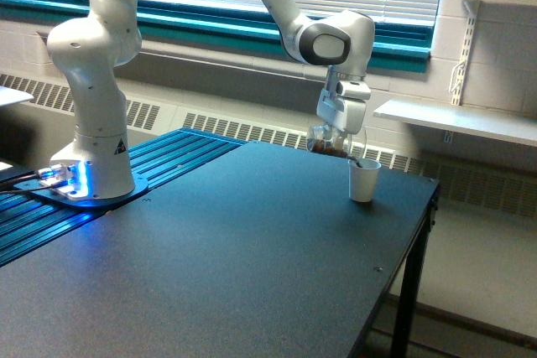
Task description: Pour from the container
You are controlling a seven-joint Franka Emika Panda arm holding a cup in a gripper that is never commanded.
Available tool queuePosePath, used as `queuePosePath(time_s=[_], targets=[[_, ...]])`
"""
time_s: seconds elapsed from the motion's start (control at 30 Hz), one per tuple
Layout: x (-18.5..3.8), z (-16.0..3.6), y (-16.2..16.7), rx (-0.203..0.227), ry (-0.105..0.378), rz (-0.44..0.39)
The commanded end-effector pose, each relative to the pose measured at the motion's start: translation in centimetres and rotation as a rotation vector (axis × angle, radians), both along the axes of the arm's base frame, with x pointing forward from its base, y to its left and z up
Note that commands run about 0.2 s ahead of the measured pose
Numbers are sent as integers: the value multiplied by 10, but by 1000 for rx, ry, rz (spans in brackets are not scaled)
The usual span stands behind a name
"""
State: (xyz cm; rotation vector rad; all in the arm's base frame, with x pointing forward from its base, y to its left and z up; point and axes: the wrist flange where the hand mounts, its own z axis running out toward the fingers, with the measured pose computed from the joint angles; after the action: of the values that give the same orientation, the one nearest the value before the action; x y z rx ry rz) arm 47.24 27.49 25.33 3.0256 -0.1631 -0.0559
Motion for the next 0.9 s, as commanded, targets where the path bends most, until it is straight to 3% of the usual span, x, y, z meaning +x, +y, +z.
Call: queuePosePath(time_s=[0.03,0.9], targets=[[2,2,3,1,16,9],[12,5,5,7,54,4]])
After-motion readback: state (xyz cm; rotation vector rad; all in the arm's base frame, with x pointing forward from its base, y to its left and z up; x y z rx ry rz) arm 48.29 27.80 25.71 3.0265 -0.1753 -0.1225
